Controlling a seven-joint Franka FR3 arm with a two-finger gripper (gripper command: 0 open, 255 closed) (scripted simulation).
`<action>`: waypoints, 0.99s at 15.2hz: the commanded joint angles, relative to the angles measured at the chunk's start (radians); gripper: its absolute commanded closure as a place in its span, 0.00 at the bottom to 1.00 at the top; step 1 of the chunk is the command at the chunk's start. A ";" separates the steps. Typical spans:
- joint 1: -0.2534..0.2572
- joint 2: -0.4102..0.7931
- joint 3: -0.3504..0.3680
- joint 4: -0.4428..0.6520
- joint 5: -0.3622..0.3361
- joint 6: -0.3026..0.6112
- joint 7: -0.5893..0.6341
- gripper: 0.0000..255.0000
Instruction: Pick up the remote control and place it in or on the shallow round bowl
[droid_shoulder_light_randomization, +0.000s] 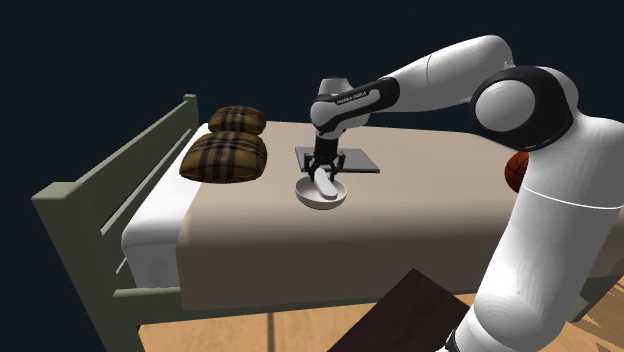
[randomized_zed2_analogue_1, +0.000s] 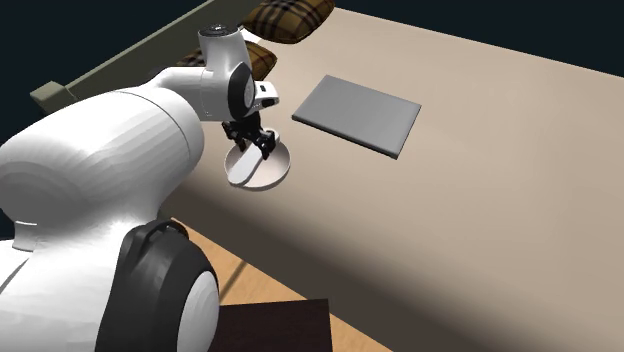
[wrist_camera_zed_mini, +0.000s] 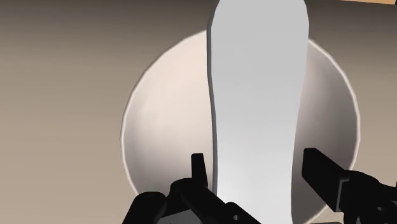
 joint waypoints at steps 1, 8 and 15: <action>0.000 0.005 0.000 -0.019 0.000 0.025 0.000 1.00; 0.000 0.019 0.000 -0.040 -0.001 0.061 0.001 1.00; -0.001 0.020 -0.001 -0.039 0.000 0.060 -0.001 0.00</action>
